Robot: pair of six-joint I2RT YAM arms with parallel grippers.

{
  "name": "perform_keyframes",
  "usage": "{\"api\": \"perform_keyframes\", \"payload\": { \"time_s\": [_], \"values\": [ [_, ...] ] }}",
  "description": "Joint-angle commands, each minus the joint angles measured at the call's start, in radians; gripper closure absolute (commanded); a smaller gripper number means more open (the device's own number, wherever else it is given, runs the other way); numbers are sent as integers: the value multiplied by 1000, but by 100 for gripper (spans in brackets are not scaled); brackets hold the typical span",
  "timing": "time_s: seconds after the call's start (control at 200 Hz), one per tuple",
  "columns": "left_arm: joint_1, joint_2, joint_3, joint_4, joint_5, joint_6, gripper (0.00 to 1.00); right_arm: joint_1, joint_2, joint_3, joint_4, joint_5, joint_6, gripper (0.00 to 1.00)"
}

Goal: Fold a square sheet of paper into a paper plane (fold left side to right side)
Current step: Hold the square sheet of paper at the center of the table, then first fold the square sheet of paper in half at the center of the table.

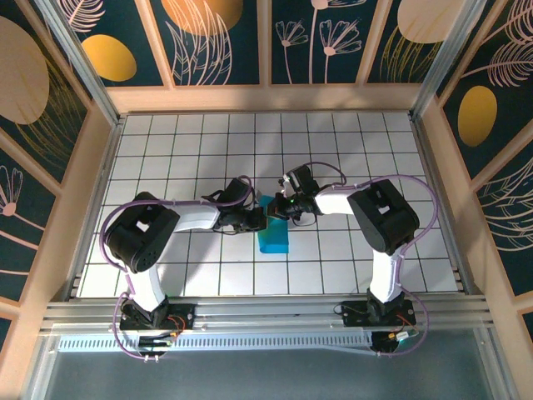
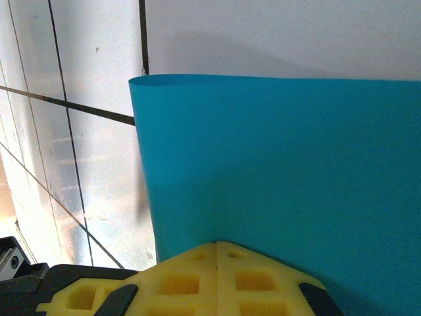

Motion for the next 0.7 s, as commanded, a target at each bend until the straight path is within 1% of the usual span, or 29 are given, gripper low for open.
{"api": "perform_keyframes", "payload": {
  "time_s": [0.0, 0.295, 0.31, 0.355, 0.596, 0.696],
  "values": [
    [-11, -16, -60, -130, 7, 8, 97, -6, 33, -34, -68, 82, -10, 100],
    [-44, -93, -175, -158, 54, -7, 97, -13, 34, -26, -74, 83, -18, 100],
    [-43, -122, -179, -160, 55, -9, 97, -13, 33, -26, -73, 83, -18, 100],
    [-46, -137, -189, -166, 56, -8, 97, -14, 35, -26, -72, 80, -21, 100],
    [-45, -180, -191, -162, 66, -23, 96, -13, 32, -22, -75, 74, -30, 100],
    [-38, -215, -163, -162, 62, -33, 97, -13, 30, -17, -81, 72, -35, 100]
  ]
}}
